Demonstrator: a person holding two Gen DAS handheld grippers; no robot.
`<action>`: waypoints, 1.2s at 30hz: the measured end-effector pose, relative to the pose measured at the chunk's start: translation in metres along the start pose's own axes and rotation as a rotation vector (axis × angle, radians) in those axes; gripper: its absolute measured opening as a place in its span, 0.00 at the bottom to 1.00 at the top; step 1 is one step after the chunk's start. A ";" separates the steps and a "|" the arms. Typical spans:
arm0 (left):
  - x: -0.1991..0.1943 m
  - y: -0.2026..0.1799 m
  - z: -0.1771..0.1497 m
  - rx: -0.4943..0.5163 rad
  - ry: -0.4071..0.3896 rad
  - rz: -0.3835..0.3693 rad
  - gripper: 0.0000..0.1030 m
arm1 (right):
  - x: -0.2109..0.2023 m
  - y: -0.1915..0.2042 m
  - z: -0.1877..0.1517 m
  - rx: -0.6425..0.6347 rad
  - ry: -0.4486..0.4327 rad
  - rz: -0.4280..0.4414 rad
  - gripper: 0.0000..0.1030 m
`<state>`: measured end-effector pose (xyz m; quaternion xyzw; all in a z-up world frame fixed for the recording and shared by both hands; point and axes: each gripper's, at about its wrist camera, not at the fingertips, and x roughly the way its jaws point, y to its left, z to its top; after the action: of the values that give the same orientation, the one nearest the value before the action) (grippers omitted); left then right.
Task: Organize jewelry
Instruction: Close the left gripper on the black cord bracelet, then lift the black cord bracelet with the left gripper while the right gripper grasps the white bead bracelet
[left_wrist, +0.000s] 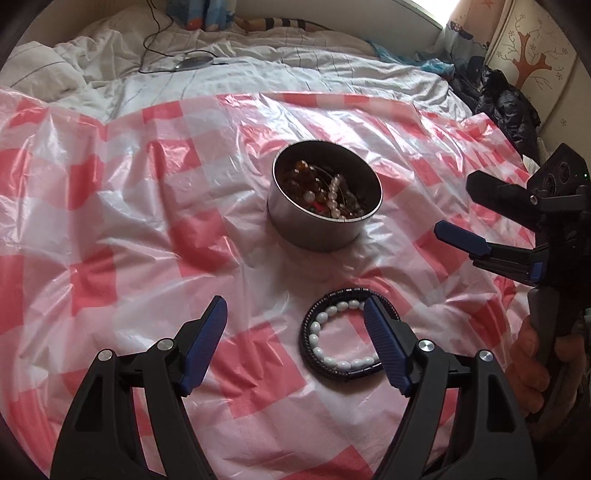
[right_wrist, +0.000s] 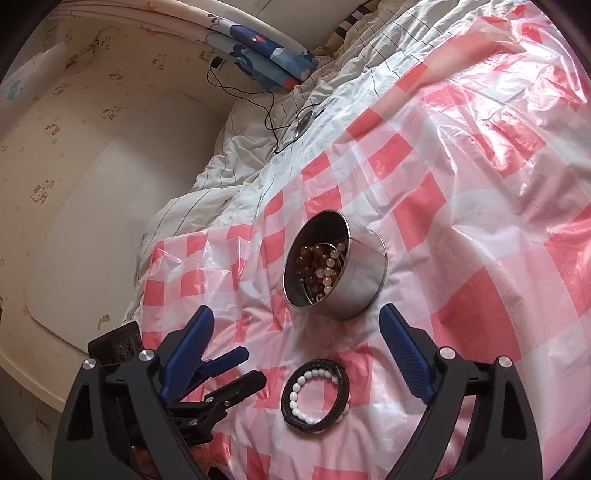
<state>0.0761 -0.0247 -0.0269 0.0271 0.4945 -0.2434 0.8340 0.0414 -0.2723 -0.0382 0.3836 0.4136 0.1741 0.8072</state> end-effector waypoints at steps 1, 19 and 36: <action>0.005 -0.002 -0.003 0.009 0.014 0.010 0.70 | -0.002 -0.002 -0.004 0.005 0.003 -0.002 0.85; 0.014 0.022 -0.011 -0.157 0.042 -0.207 0.00 | -0.006 -0.011 -0.033 0.045 0.062 -0.033 0.86; 0.019 -0.003 0.002 -0.013 0.000 -0.033 0.45 | -0.004 -0.013 -0.034 0.061 0.068 -0.028 0.86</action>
<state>0.0840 -0.0356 -0.0414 0.0136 0.4963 -0.2539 0.8300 0.0112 -0.2676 -0.0583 0.3963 0.4512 0.1629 0.7828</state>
